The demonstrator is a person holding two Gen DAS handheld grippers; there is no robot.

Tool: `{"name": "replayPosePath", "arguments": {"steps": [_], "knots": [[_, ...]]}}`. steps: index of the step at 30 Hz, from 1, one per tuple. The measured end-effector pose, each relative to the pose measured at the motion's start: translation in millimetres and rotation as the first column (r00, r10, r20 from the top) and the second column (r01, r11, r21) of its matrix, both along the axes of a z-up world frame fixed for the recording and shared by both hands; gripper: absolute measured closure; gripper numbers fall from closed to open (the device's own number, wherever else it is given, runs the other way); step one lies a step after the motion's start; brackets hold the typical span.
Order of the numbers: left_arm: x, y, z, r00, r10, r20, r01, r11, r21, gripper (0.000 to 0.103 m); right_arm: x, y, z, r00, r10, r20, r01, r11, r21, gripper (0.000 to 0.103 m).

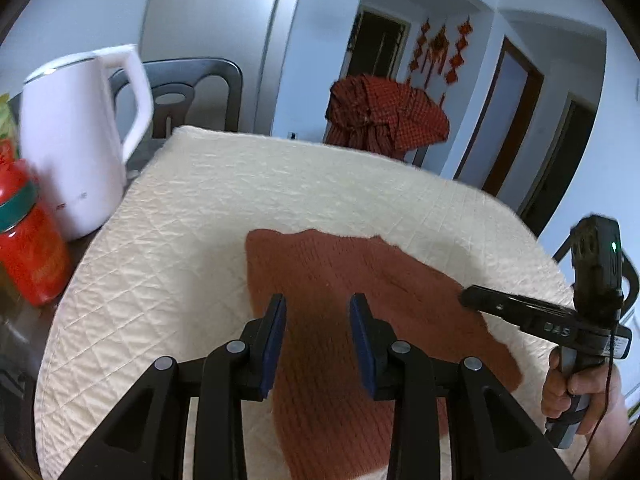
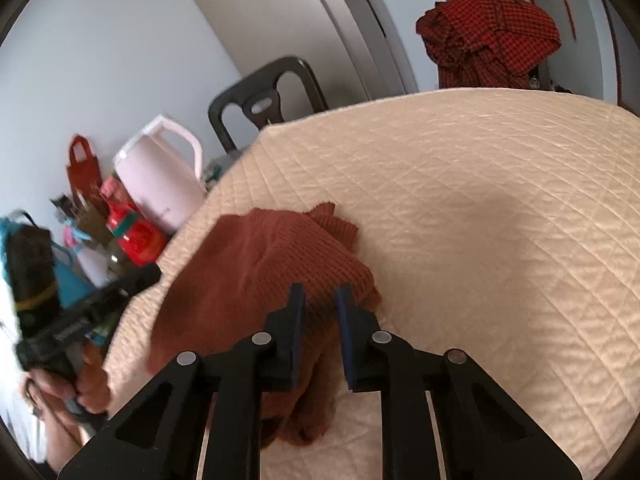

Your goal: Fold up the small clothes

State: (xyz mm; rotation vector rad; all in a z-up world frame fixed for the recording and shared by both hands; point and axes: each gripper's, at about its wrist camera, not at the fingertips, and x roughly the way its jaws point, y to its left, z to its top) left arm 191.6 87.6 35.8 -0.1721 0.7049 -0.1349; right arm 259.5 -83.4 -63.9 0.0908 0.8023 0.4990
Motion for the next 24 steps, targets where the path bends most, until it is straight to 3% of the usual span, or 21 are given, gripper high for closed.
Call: {"name": "replayPosePath", "arguments": {"steps": [3,8,18,24], "knots": [[15,2,-24,0.997,0.019,-0.074,-0.016,0.999,0.038,0.067,14,2,-14,1.000,-0.014,-0.025,0.013,0.999,-0.033,0.096],[11,12,-29,0.997,0.026,-0.074,-0.025,0.999,0.021,0.064,16,1,-10,0.999,0.003,-0.034,-0.005,0.998,-0.059,0.097],[-50,-7,6,1.000,0.006,0.017,-0.007,0.998,0.068,0.065,-59,-1,22,0.992,0.112,0.065,-0.109,0.992,-0.057,0.094],[-54,-22,-18,0.999,-0.028,-0.046,0.033,0.994,0.106,0.065,-75,11,4,0.985,0.170,0.044,-0.161,0.976,-0.148,0.094]]}}
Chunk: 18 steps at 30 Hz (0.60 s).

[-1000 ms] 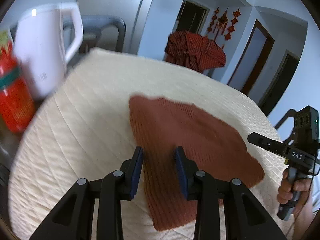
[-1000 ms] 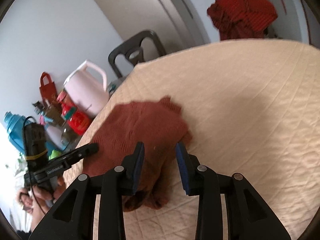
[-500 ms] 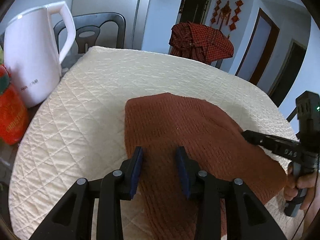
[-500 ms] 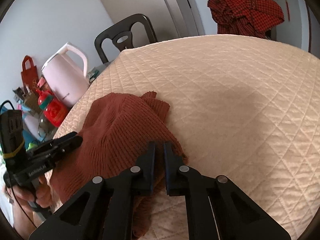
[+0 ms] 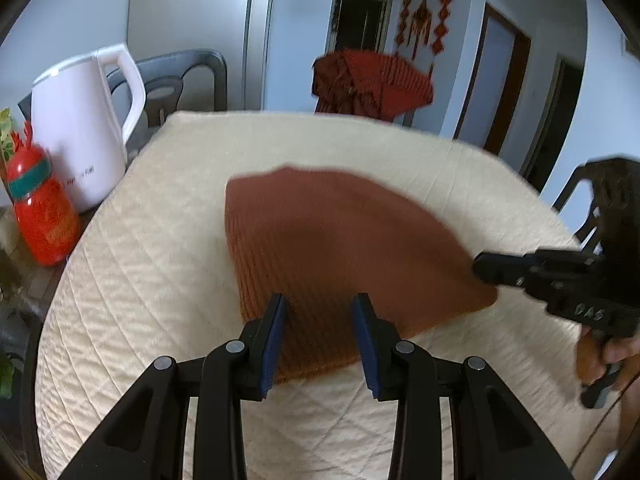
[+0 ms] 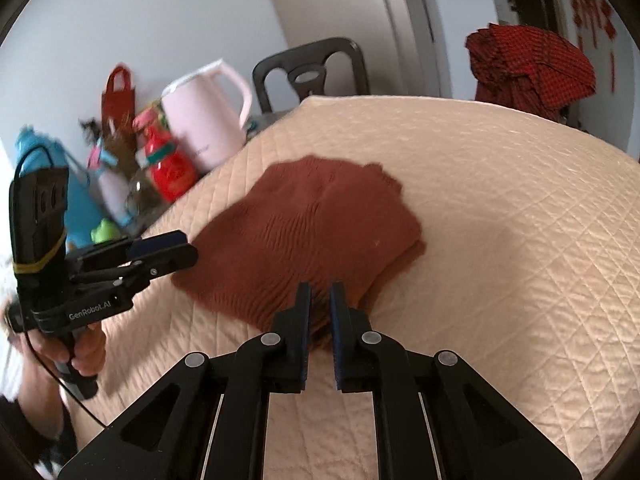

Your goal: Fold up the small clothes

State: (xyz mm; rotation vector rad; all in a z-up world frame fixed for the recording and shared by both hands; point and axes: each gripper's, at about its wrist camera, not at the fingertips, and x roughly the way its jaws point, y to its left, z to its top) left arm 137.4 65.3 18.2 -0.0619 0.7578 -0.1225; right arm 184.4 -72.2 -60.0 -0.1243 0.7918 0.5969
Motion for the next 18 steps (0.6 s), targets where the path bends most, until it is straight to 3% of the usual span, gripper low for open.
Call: {"name": "replayPosePath", "arguments": {"steps": [3,5,7,10,12,13,15,18], "knots": [[0,1,-7,1.000,0.000,-0.005,0.000,1.000,-0.002,0.065,12,-1,-13,0.999,-0.025,-0.023,0.025,0.999,-0.028,0.094],[-1,3,-6,1.000,0.005,-0.008,-0.005,1.000,-0.008,0.065,19,-8,-16,0.998,-0.037,-0.053,0.039,0.999,0.027,0.093],[-6,5,-3,1.000,0.021,-0.005,-0.021,1.000,-0.018,0.065,19,-11,-15,0.996,-0.058,-0.067,0.060,0.998,0.033,0.080],[-12,20,2,0.998,0.061,0.015,-0.060,0.996,-0.069,0.064,14,-20,-11,0.994,-0.074,-0.079,0.080,0.995,0.066,0.076],[-10,33,-3,0.995,0.098,-0.007,-0.098,0.988,-0.115,0.064,13,-29,-8,0.991,-0.084,-0.108,0.099,0.985,0.140,0.074],[-6,37,-8,0.994,0.102,-0.027,-0.105,0.985,-0.136,0.064,14,-32,-7,0.989,-0.085,-0.118,0.104,0.980,0.169,0.068],[0,40,-18,0.994,0.088,-0.065,-0.099,0.979,-0.180,0.064,18,-31,-13,0.987,-0.080,-0.142,0.104,0.979,0.177,0.062],[3,32,-22,0.995,0.063,-0.077,-0.076,0.980,-0.183,0.064,23,-25,-28,0.978,-0.062,-0.200,0.095,0.983,0.158,0.062]]}}
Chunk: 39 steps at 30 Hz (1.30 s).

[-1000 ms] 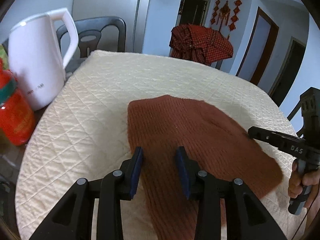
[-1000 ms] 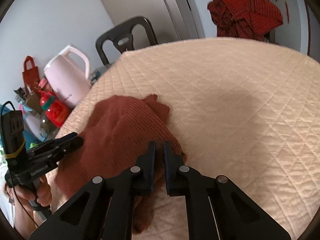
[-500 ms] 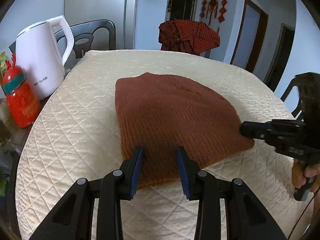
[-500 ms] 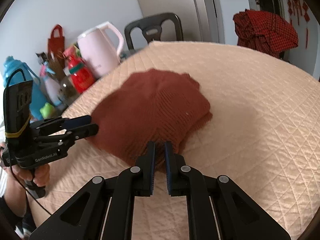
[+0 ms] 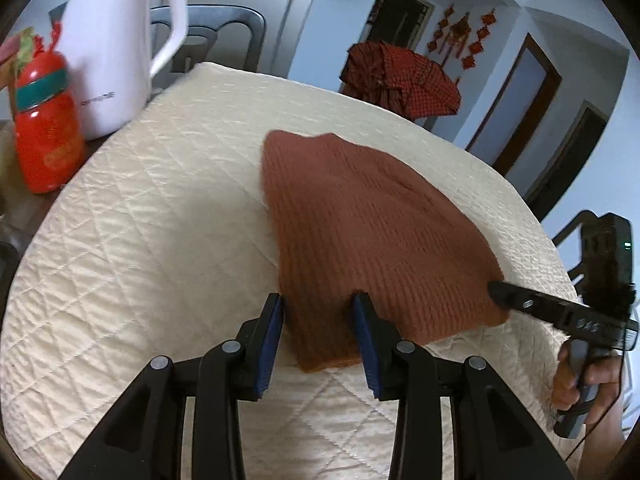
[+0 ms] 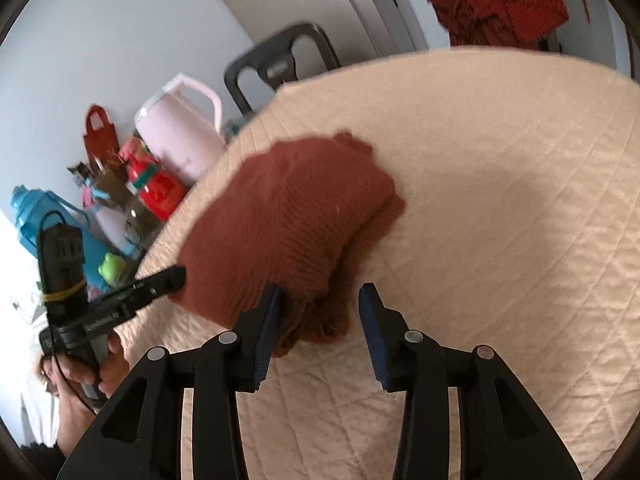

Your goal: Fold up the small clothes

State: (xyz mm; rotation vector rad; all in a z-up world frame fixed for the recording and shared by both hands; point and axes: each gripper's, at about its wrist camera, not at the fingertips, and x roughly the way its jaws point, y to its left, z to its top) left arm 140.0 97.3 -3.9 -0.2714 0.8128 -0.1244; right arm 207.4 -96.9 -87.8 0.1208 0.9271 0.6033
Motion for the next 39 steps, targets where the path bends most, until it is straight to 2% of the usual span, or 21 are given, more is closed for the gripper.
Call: {"name": "replayPosePath", "arguments": {"steps": [3,8,10,13,18,22,24,26,28,31,36,38,39], "knots": [[0,1,4,1.000,-0.006,0.009,0.006,1.000,0.012,0.075,-2,3,-1,1.000,0.007,-0.004,-0.006,1.000,0.028,0.073],[2,24,11,0.999,0.031,0.029,-0.031,0.999,-0.007,0.083,-7,14,3,0.999,0.035,-0.005,-0.035,0.998,0.057,0.077],[4,29,3,1.000,0.024,0.005,-0.024,0.999,-0.027,0.083,-6,18,-3,0.999,0.037,-0.004,-0.037,0.999,0.030,0.077],[-1,24,2,1.000,0.021,0.005,-0.022,1.000,0.019,0.080,-5,10,-1,0.999,0.026,-0.023,-0.025,0.998,0.052,0.076],[-11,11,27,0.995,0.037,0.088,-0.046,0.993,0.110,0.080,-21,12,31,0.992,0.008,0.124,-0.007,1.000,-0.007,0.076],[6,-6,32,0.995,0.022,0.096,-0.038,0.984,0.171,0.080,-8,27,42,0.982,0.010,0.190,0.001,0.998,-0.061,0.076],[19,-12,20,0.998,0.011,0.064,-0.023,0.981,0.190,0.080,3,30,33,0.982,0.004,0.190,0.018,0.993,-0.113,0.076],[21,-13,13,0.997,0.008,0.076,-0.024,0.978,0.208,0.080,15,30,17,0.990,-0.006,0.142,0.028,0.987,-0.157,0.076],[20,-12,15,0.997,0.004,0.078,-0.020,0.979,0.205,0.080,17,22,14,0.992,-0.009,0.126,0.025,0.992,-0.125,0.076],[15,-11,18,0.997,0.018,0.074,-0.034,0.976,0.214,0.080,12,18,23,0.989,-0.022,0.145,0.041,0.991,-0.128,0.076],[-2,-23,23,0.996,0.036,0.077,-0.054,0.971,0.234,0.080,-20,31,36,0.978,0.063,0.201,-0.031,0.987,-0.158,0.076],[-7,-27,21,0.997,0.038,0.068,-0.052,0.972,0.228,0.079,-33,42,32,0.970,0.118,0.214,-0.073,0.975,-0.208,0.076],[-8,-29,20,0.998,0.030,0.063,-0.043,0.974,0.223,0.076,-35,45,28,0.967,0.133,0.218,-0.081,0.969,-0.234,0.076]]}}
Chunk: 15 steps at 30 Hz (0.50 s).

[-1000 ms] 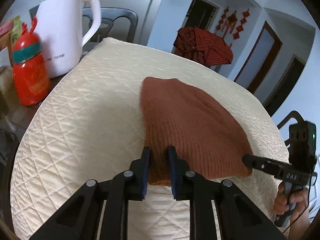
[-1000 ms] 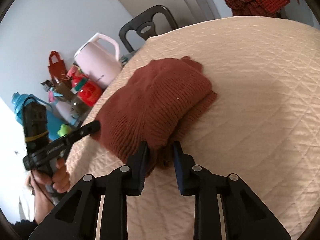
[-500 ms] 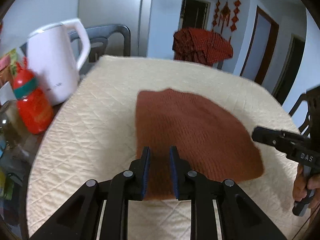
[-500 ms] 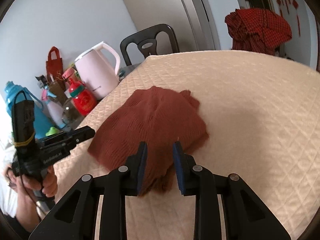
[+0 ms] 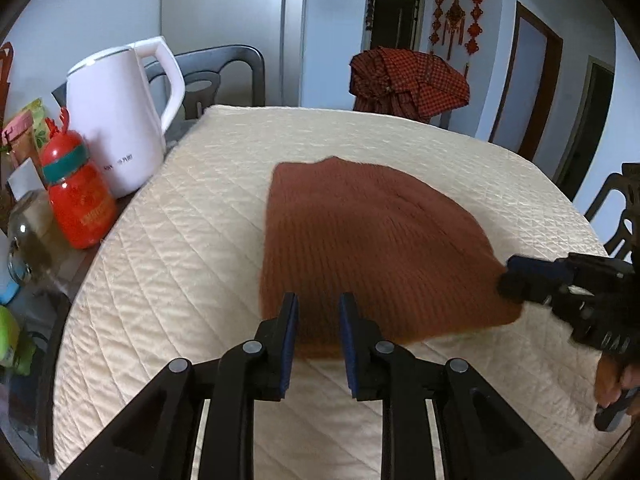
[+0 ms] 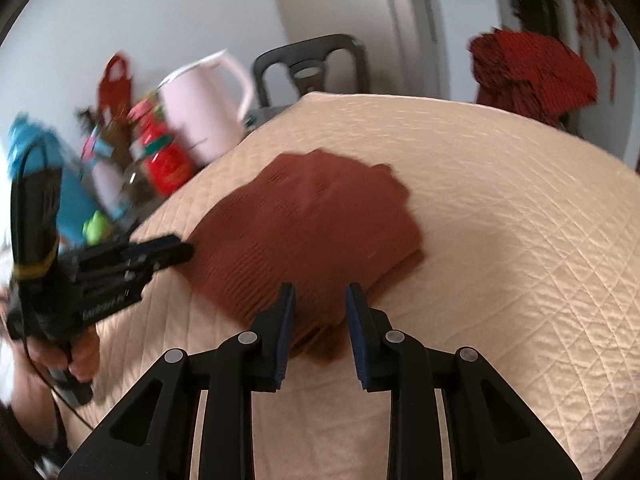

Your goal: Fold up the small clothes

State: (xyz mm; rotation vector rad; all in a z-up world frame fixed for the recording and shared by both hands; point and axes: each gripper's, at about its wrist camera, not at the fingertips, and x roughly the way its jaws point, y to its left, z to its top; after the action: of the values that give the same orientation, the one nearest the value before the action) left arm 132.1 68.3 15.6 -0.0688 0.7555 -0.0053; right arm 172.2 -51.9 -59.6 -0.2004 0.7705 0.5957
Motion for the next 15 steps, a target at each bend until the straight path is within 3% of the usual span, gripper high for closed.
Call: {"name": "replayPosePath", "arguments": {"steps": [3,6,15], "knots": [[6,-5,-10,1.000,0.003,-0.028,-0.003,1.000,0.014,0.074,4,4,-15,1.000,-0.010,0.013,0.011,0.997,-0.074,0.078],[4,-6,-10,1.000,0.006,-0.024,-0.006,1.000,0.020,0.074,10,-7,-17,0.999,-0.030,-0.027,0.029,0.999,-0.023,0.078],[-6,-5,-7,1.000,0.013,-0.021,-0.013,1.000,0.007,0.073,5,-24,6,0.999,-0.052,0.016,0.051,0.997,0.057,0.078]]}}
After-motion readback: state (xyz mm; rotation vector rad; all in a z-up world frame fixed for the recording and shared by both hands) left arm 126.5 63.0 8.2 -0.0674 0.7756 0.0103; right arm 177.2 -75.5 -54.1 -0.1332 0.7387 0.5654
